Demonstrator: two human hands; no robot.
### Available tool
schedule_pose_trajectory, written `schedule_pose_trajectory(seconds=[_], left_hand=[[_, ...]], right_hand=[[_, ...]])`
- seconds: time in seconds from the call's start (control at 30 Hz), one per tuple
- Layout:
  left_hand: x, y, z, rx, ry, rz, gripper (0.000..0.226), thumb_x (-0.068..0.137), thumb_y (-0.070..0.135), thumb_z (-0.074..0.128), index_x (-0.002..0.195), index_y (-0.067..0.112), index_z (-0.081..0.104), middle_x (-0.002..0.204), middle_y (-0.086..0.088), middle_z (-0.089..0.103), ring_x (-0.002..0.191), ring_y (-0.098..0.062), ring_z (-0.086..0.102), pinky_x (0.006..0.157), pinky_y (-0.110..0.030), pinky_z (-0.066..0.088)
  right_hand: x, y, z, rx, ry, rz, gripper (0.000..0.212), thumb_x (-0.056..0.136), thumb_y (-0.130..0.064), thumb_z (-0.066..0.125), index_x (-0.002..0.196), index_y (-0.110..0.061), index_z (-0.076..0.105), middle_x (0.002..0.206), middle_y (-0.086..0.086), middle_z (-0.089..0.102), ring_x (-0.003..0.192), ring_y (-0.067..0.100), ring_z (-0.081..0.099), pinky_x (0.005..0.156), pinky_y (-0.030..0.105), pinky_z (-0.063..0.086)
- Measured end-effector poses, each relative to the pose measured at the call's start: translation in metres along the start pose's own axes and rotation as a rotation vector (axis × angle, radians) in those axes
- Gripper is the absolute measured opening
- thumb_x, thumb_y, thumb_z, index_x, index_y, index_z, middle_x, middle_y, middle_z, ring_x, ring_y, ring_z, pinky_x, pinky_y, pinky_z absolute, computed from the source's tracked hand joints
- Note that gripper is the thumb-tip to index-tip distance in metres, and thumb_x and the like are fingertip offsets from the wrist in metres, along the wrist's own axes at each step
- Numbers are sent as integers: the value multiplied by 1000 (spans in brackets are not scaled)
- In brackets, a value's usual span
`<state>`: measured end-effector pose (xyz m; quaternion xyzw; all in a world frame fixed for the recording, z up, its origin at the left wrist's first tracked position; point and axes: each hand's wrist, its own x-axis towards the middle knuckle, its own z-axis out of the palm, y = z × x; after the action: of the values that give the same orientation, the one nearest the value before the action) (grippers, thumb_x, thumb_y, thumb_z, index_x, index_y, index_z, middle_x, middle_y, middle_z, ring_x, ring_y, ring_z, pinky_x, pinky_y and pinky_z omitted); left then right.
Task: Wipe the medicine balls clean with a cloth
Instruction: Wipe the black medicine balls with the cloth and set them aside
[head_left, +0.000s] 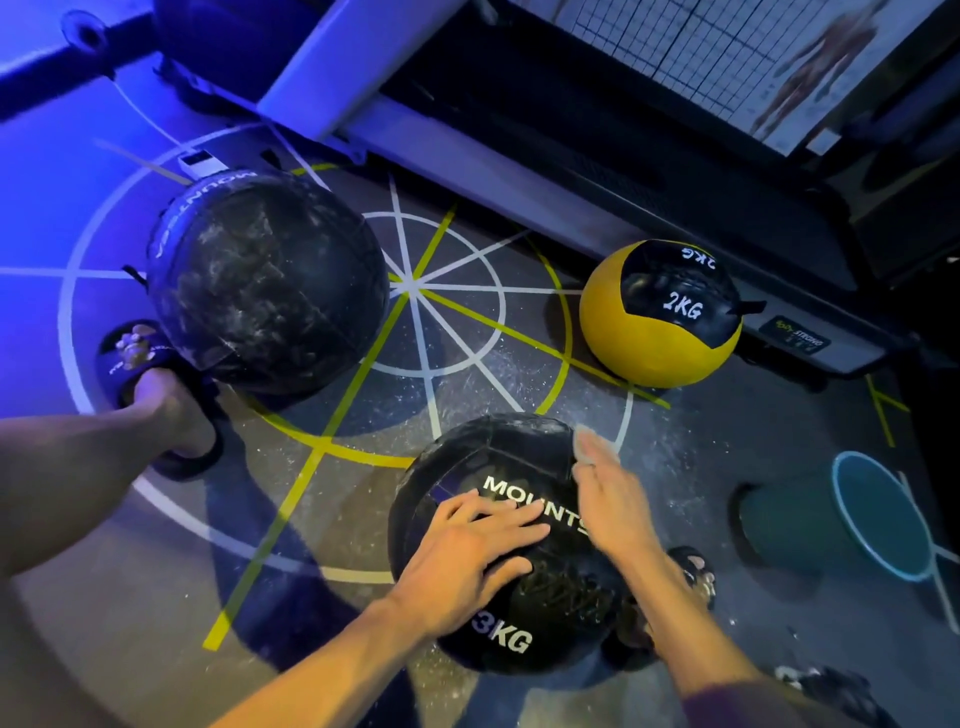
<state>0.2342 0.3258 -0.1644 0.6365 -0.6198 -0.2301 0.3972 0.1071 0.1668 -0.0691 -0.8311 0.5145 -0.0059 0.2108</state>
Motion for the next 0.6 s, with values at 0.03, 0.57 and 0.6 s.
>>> schedule_pose_trajectory(seconds=[0.03, 0.57, 0.6], left_hand=[[-1, -1, 0, 6, 1, 1, 41, 104, 58, 46, 142, 47, 55, 153, 41, 34, 139, 10, 31, 120, -35, 21], [-23, -9, -1, 35, 271, -46, 33, 100, 36, 56, 130, 33, 69, 144, 24, 54, 132, 5, 51, 111, -25, 40], [-23, -9, 1, 33, 252, -42, 34, 100, 35, 55, 131, 33, 69, 145, 24, 55, 133, 7, 50, 113, -23, 37]], right_hand=[[-7, -7, 4, 4, -26, -140, 40, 103, -20, 30, 138, -23, 50, 132, -1, 56, 104, 16, 54, 86, 35, 46], [-10, 21, 13, 86, 107, 253, 42, 102, -23, 29, 135, -16, 54, 137, 7, 59, 124, 35, 56, 99, 44, 46], [-9, 5, 18, 7, 124, 156, 34, 100, -20, 28, 121, -13, 55, 127, 9, 59, 118, 35, 58, 94, 45, 50]])
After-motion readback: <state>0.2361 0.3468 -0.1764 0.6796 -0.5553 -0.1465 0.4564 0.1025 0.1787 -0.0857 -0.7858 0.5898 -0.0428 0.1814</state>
